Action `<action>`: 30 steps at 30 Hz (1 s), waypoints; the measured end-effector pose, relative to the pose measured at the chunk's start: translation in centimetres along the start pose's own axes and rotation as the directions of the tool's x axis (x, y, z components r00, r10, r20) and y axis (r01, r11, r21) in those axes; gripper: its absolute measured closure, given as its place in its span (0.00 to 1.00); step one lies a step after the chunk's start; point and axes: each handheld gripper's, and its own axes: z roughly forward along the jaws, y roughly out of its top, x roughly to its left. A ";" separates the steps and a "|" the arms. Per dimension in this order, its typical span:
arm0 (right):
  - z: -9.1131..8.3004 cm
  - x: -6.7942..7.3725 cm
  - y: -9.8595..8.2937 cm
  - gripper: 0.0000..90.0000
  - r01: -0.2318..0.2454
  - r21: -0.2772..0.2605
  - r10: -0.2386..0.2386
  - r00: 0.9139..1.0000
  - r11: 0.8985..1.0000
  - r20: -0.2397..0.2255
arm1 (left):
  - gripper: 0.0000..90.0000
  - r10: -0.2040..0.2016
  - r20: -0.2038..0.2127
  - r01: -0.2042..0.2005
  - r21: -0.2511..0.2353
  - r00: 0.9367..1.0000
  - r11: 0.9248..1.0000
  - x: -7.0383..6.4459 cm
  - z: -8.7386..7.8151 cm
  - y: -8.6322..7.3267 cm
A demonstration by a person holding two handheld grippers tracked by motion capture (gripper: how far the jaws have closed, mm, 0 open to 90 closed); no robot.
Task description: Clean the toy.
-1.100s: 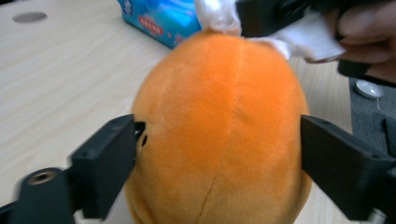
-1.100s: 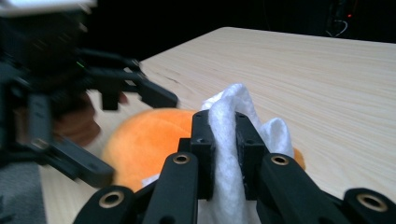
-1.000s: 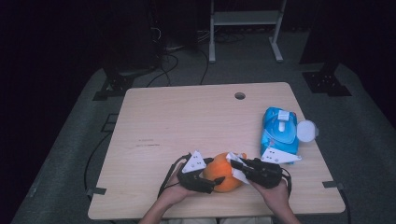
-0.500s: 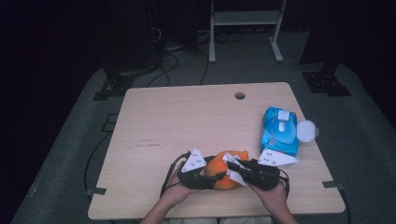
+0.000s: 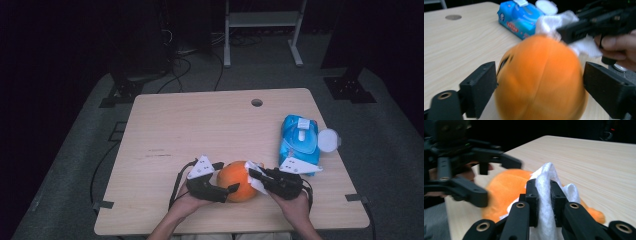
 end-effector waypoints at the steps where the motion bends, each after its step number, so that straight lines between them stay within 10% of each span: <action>1: -0.2 -0.3 -0.1 0.89 -0.017 -0.003 0.017 1.000 1.000 0.001 | 0.12 -0.005 0.012 0.004 0.011 1.000 1.000 0.1 0.1 -0.1; 8: -0.1 1.8 0.7 0.88 0.012 -0.036 -0.014 0.999 0.999 -0.050 | 0.38 0.074 -0.004 -0.074 0.032 0.997 0.997 -0.7 0.0 0.1; 11: -0.1 2.3 1.1 0.88 0.041 -0.044 -0.043 0.997 0.998 -0.057 | 0.39 0.072 0.006 -0.073 0.007 0.997 0.997 -0.8 -0.6 0.8; 16: 0.2 0.0 -0.2 0.88 -0.052 -0.024 0.051 0.998 0.998 -0.041 | 0.39 0.084 -0.005 -0.084 0.014 0.996 0.996 -0.9 -0.7 1.0; 21: 0.0 1.7 0.9 0.88 -0.010 -0.048 0.007 0.997 0.999 -0.072 | 0.31 0.090 -0.017 -0.090 0.003 0.996 0.996 -1.1 -0.4 1.0; 26: 0.2 0.2 -0.3 0.89 -0.035 -0.023 0.035 0.999 0.999 -0.003 | 0.17 0.067 0.015 -0.068 0.021 0.998 0.997 -0.3 -0.7 0.6; 30: -0.1 0.1 -0.1 0.88 -0.055 -0.038 0.055 0.998 0.998 -0.004 | 0.25 0.056 0.016 -0.057 0.039 0.998 0.998 0.0 0.0 0.0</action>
